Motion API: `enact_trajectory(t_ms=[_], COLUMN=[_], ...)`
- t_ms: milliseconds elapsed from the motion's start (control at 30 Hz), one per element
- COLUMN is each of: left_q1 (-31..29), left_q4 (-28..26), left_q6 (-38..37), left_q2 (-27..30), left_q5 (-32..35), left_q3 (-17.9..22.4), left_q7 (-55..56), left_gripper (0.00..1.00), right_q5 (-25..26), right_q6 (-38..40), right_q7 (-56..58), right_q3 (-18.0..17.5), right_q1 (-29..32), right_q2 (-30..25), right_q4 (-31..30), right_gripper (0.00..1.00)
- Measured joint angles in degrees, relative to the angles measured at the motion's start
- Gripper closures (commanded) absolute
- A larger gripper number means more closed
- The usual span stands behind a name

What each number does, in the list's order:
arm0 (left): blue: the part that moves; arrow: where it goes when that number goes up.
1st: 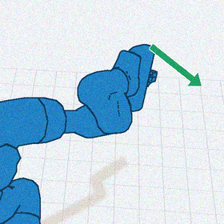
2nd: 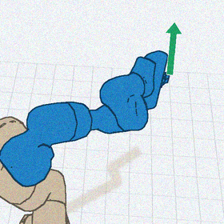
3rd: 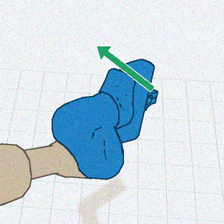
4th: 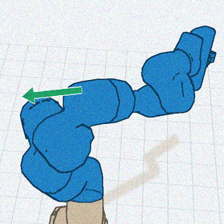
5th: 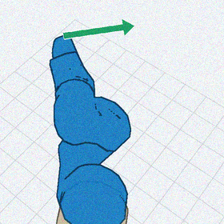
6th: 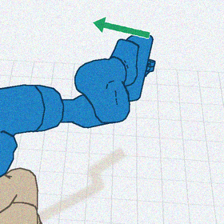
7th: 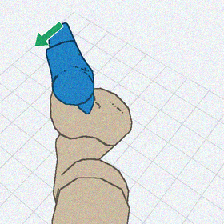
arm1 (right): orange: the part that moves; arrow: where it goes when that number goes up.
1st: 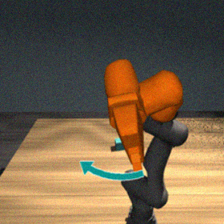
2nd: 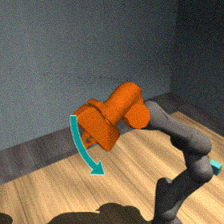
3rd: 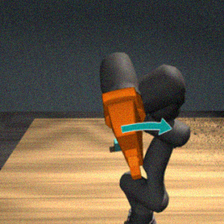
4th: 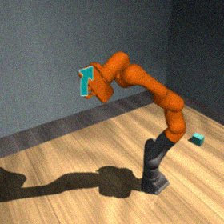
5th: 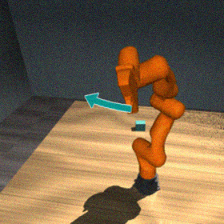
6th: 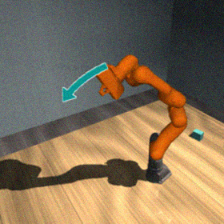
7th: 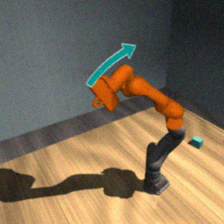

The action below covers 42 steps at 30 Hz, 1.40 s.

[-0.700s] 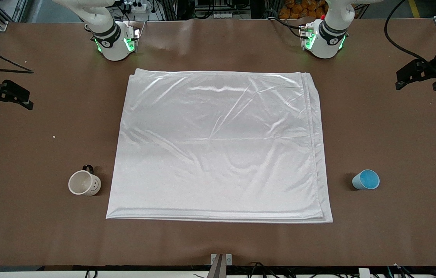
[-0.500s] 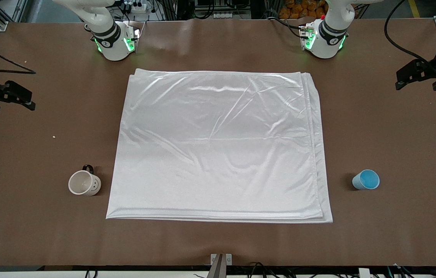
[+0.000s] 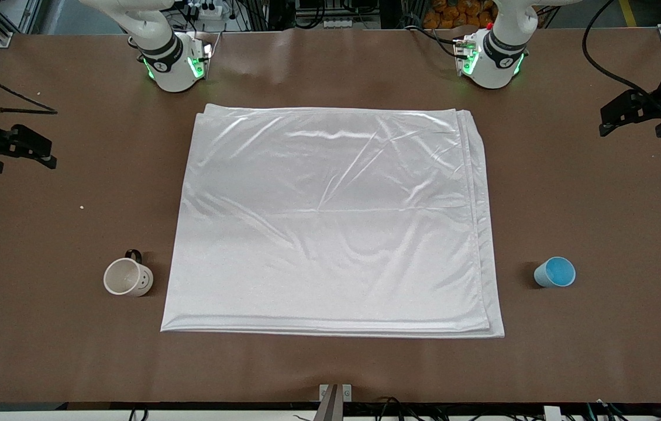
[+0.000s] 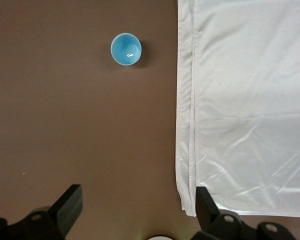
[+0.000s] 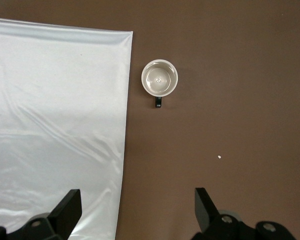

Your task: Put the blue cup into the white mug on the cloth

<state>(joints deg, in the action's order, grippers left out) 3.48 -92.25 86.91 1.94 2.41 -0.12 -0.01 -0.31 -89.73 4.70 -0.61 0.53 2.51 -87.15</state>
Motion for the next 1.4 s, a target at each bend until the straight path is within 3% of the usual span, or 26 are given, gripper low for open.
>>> enact_trajectory(t_ms=[233,633,1267,1400], left_q1=[-0.9,-6.14,-7.98,-7.88], left_q4=[-0.41,-0.35,4.23,4.4], left_q6=[4.57,12.12,22.84,25.29], left_q2=[-4.37,-13.95,-31.17,-33.69], left_q5=[1.28,1.3,1.3,1.3], left_q3=[0.48,1.68,1.62,1.54], left_q7=[-0.55,-6.91,-10.13,-10.13], left_gripper=[0.0,0.0,0.0,0.0], right_q5=[-0.2,-0.25,-2.6,-2.62], right_q6=[-1.8,-19.1,-37.07,-40.12], right_q7=[-0.04,-0.05,2.77,3.63], right_q3=[0.47,0.63,0.61,0.62], right_q1=[0.31,0.79,1.21,1.57], right_q2=[1.59,9.29,26.42,28.27], right_q4=[-1.83,-14.19,-15.32,-15.31], right_gripper=[0.0,0.0,0.0,0.1])
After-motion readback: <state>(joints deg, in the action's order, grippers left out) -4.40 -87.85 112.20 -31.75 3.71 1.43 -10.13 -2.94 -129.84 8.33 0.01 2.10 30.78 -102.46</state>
